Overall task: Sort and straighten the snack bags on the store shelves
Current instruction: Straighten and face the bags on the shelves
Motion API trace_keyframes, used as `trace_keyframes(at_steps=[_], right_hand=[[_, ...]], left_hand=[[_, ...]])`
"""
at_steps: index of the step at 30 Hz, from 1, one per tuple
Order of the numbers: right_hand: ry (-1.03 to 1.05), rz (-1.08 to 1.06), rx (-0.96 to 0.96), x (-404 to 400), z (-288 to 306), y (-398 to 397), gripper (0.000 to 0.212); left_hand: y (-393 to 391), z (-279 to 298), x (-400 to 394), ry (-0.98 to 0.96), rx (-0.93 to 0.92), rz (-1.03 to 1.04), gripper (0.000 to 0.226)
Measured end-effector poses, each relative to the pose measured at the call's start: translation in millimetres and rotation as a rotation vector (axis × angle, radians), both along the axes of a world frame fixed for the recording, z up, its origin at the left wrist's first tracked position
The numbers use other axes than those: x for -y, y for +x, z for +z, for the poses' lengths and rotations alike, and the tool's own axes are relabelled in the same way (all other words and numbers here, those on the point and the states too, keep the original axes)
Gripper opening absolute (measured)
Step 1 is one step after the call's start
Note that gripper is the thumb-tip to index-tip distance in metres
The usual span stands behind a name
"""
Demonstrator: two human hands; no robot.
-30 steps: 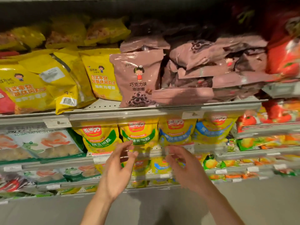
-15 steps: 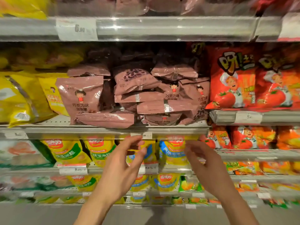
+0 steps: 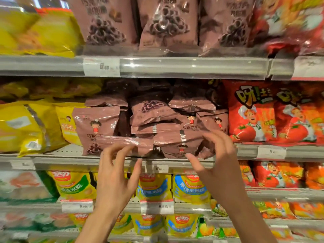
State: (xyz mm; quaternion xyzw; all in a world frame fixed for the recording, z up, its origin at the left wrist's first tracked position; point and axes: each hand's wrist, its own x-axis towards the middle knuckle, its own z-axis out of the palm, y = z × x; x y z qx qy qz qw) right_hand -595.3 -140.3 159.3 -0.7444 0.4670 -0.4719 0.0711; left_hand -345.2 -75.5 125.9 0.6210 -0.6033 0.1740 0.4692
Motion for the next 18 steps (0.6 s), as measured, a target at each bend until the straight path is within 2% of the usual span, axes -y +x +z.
trace_keyframes(at_steps=[2, 4, 11, 15, 18], right_hand=[[-0.089, -0.040, -0.015, 4.6, 0.2, 17.3, 0.065], [-0.171, -0.051, -0.059, 11.2, -4.3, 29.8, 0.059], [-0.232, -0.086, -0.069, 40.2, -10.0, 37.2, 0.043], [-0.238, -0.223, -0.253, 56.9, 4.6, 33.1, 0.045], [-0.159, -0.231, -0.417, 60.1, 22.9, 35.9, 0.049]], left_hand=[[6.3, 0.1, 11.4, -0.005, 0.062, -0.027, 0.048], [11.7, 0.2, 21.7, 0.012, 0.111, -0.056, 0.052], [24.5, 13.7, 51.0, 0.050, 0.309, 0.030, 0.054], [32.1, 21.2, 69.4, 0.051, 0.373, 0.034, 0.052], [35.5, 25.5, 81.3, 0.034, 0.422, 0.019, 0.052]])
